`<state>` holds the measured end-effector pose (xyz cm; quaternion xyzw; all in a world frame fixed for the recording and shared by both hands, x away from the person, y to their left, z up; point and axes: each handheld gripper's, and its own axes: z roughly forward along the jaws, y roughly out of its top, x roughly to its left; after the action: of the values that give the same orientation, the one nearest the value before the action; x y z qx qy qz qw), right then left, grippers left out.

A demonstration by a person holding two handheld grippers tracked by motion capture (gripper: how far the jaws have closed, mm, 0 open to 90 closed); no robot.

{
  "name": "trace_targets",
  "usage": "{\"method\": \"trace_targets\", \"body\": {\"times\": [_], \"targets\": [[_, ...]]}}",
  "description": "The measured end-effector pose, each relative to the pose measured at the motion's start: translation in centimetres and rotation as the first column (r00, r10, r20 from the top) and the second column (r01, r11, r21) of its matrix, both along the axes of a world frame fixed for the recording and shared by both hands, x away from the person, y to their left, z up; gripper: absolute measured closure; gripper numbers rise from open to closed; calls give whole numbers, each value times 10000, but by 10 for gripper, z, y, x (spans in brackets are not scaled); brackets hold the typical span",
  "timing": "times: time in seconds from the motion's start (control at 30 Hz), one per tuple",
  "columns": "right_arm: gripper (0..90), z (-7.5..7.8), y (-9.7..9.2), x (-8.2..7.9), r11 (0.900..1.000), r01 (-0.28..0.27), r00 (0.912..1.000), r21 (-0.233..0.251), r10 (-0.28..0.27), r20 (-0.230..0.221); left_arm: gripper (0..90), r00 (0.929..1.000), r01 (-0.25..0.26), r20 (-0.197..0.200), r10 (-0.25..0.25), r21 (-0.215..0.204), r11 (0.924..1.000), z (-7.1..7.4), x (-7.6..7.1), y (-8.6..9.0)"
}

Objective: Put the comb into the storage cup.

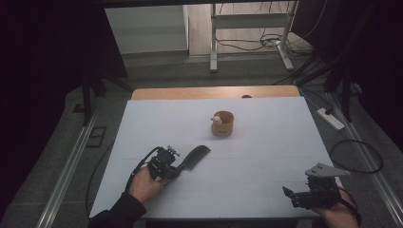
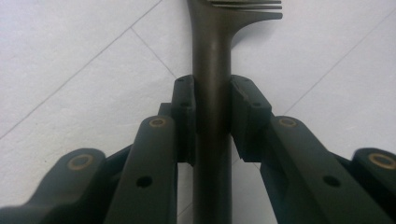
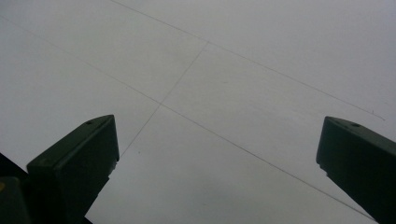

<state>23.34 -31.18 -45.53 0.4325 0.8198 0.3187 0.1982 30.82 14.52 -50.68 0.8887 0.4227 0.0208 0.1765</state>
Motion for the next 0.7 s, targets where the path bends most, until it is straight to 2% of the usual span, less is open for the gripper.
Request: {"method": "trace_targets", "body": {"times": [0.4,0.7], "targets": [[0,0,0,0,10000,-51,10000,-1,51,22,721,9957,66,928,0,-707,9975,13,-11,4],[0,0,0,0,10000,-68,10000,-7,68,25,721,9885,170,1508,65,-1537,9880,24,-21,11]]}}
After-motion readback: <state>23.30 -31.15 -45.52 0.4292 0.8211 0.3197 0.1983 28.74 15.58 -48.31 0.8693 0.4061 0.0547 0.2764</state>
